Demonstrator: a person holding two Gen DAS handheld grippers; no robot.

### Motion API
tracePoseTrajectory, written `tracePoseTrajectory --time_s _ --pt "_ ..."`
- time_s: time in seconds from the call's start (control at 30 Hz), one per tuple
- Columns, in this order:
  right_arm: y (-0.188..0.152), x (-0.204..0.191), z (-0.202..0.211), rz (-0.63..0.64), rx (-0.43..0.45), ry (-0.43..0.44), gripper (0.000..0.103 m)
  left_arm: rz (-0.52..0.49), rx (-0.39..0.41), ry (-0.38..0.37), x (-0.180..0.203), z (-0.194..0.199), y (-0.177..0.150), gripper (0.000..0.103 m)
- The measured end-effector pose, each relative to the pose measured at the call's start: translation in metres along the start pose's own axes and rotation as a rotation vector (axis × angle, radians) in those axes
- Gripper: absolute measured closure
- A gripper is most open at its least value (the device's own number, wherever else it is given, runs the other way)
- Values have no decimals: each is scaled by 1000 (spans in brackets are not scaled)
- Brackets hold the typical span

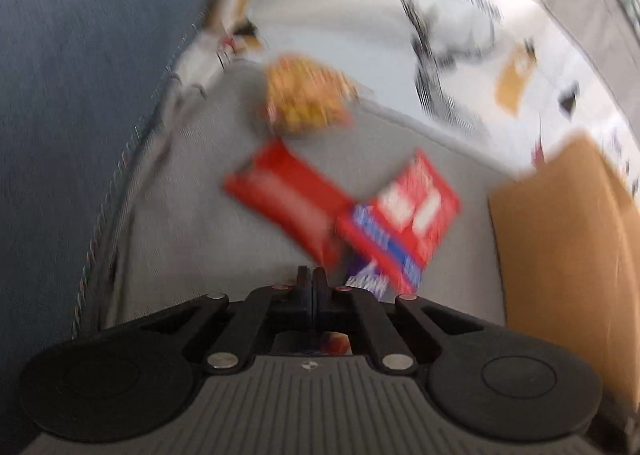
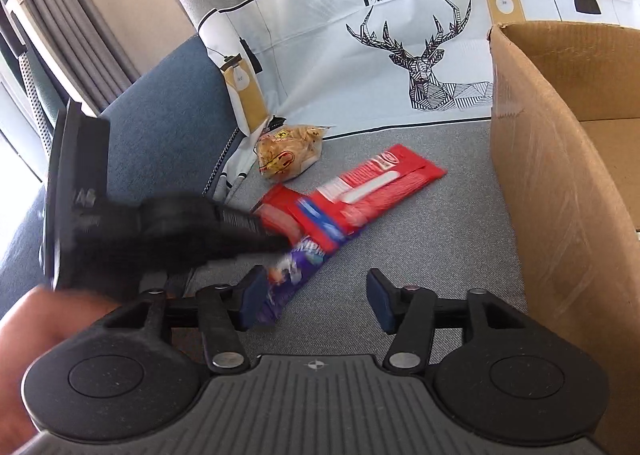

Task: Organize snacks
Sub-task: 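Move both tools back to the remaining snacks on the sofa seat, then grasp the purple stick candy with the right tool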

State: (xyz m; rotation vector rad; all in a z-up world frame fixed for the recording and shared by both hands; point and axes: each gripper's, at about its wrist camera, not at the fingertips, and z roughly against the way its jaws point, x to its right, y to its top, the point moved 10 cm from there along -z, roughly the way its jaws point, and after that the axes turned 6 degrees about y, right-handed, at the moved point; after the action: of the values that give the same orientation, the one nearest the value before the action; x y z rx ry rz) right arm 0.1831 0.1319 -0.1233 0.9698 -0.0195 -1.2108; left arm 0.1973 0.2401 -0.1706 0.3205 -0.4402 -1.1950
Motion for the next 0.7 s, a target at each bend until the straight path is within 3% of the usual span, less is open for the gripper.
tracePoseTrajectory --time_s 0.07,0.17,0.23,0.33,0.47,0.57,0.7 --pt "-1 2 -1 1 -8 -10 43 -10 -30 -24 1 8 -9 103" --pt "-5 5 -3 3 -29 -7 38 80 -65 -65 -12 22 -21 103" --pt "-7 3 -6 8 -36 0 37 111 -25 -48 -22 34 -19 102" --pt "-6 1 -10 19 -24 4 37 148 42 -80 -27 45 -13 102" --pt "-6 0 -23 21 -31 3 37 107 132 -63 -24 52 3 96" --pt "-5 1 -37 35 -35 -7 37 161 151 -80 -25 48 14 93" --pt "-10 1 -60 88 -69 -31 38 159 182 -36 -25 39 25 82"
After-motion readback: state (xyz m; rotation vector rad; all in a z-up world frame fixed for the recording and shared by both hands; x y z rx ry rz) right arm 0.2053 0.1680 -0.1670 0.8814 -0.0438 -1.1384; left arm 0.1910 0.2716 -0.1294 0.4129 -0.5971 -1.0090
